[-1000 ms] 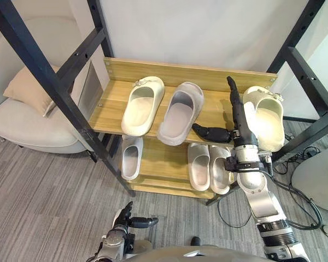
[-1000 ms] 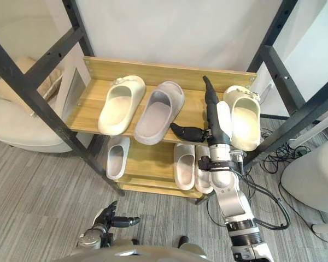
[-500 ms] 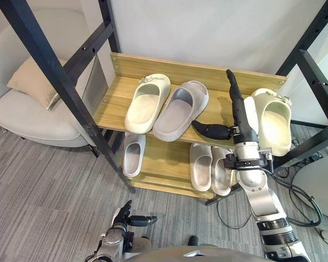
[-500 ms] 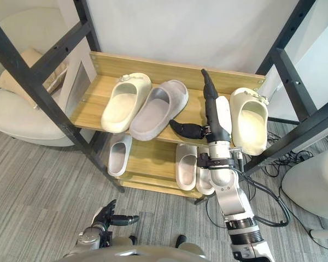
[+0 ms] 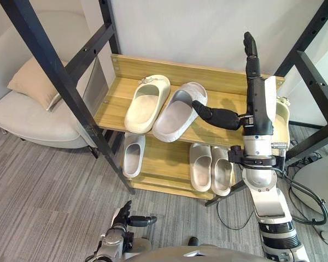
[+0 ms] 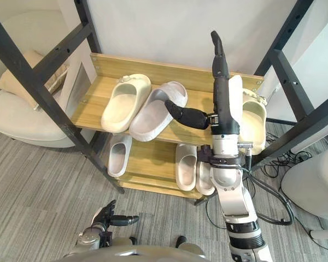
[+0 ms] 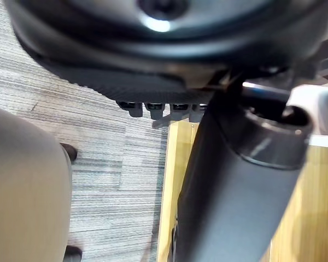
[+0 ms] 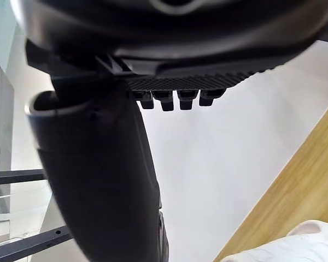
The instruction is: Organize the slippers on the shoe rack
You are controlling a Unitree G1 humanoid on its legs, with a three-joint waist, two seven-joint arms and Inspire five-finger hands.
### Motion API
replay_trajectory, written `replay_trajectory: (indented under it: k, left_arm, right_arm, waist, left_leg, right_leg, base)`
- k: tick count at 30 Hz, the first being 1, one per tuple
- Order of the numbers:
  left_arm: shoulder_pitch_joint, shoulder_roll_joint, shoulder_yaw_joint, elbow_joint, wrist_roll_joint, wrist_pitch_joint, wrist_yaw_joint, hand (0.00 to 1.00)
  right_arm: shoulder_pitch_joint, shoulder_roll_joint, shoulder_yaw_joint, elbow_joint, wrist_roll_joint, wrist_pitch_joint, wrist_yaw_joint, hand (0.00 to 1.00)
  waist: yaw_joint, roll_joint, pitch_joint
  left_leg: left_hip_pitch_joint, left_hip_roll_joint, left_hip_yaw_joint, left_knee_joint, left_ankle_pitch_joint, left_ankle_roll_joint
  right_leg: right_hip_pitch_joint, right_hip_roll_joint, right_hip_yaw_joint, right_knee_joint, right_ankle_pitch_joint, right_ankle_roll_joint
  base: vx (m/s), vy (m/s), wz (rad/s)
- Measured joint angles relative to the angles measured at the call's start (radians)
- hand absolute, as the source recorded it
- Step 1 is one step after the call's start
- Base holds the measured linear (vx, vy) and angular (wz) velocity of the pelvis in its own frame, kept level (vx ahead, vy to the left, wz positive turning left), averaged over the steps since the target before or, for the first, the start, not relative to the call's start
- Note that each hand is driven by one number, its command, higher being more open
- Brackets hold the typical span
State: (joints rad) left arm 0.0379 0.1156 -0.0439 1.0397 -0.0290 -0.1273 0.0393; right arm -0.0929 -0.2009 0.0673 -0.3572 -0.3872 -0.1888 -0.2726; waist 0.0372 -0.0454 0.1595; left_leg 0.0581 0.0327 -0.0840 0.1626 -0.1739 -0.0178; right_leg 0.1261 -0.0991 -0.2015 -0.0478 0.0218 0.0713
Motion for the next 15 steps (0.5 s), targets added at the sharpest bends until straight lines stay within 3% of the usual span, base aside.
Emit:
replay_trajectory:
  k: [9,15]
  left_arm:
    - [0.009,0.000,0.000,-0.016,0.000,-0.001,0.000,1.00]
    - [0.008,0.002,0.000,-0.016,-0.001,-0.002,0.000,1.00]
  right_arm:
    - [-0.001,0.000,0.011,0.030,0.023,-0.005,0.000,1.00]
    - [-0.002,0.001,0.045,0.160,0.036,0.013,0.002,1.00]
  waist:
    - [0.002,0.000,0.000]
    - [0.010,0.001,-0.001]
  left_leg:
    - [-0.001,0.000,0.000,0.000,0.000,0.000]
    - [-0.008,-0.002,-0.006,-0.001,0.000,0.000]
  right_leg:
    - [-0.001,-0.001,0.001,0.000,-0.001,0.001]
    - [-0.004,0.000,-0.006,0.000,-0.005,-0.001]
  base:
    - [0.00,0.000,0.00]
    - [0.00,0.000,0.03]
